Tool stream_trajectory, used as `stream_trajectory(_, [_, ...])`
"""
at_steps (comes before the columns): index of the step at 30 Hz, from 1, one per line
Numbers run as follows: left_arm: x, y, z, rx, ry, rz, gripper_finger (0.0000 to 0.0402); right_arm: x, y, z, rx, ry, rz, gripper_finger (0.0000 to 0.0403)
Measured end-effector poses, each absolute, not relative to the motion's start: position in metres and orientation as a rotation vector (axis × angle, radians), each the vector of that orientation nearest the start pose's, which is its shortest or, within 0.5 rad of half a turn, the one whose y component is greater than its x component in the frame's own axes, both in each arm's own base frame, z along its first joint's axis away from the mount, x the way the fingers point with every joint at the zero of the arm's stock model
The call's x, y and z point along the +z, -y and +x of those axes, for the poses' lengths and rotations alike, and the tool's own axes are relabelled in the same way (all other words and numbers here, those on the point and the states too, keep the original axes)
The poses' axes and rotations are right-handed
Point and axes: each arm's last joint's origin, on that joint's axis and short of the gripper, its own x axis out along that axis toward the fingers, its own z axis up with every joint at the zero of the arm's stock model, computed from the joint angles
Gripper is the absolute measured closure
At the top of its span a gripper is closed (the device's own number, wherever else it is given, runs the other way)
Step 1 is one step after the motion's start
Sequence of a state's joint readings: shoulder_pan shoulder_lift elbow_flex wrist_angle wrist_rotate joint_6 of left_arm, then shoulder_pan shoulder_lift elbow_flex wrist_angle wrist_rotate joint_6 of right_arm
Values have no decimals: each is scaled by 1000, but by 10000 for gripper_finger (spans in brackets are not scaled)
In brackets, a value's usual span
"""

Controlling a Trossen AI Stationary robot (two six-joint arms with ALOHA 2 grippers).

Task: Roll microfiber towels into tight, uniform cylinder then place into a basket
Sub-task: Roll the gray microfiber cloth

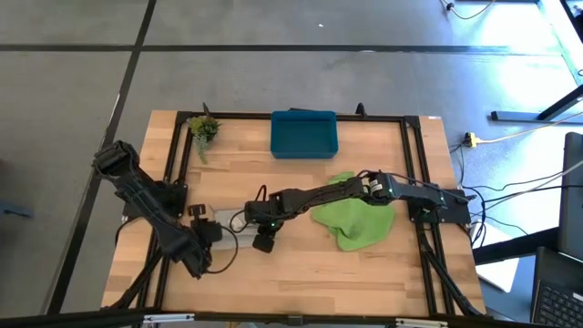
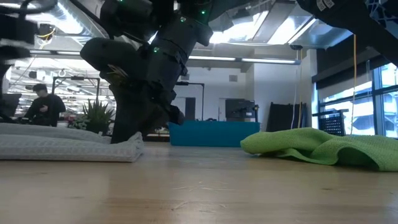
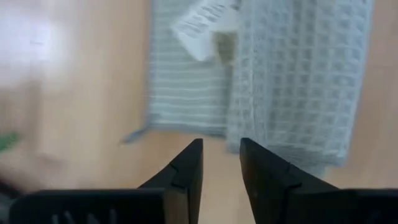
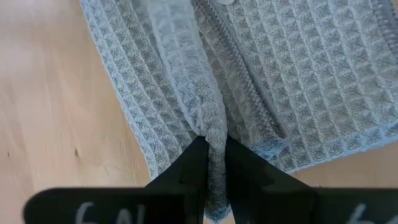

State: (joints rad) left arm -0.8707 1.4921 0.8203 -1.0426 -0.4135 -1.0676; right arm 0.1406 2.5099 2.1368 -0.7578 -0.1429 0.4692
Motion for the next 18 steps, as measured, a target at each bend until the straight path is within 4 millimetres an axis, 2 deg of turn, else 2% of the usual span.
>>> stream_trajectory(5, [199, 166, 157, 394, -1231, 160, 305, 139, -77, 518, -20, -1172, 415, 349])
stream_trajectory(8, [208, 175, 163, 327, -1184, 140, 307, 139, -77, 518, -22, -1172, 418, 349])
stream_trajectory(12, [200, 180, 170, 262, -1108, 112, 308, 139, -77, 518, -21, -1172, 417, 349])
stream_trajectory(18, [169, 174, 172, 219, -1062, 69, 309, 139, -77, 518, -21, -1172, 417, 349])
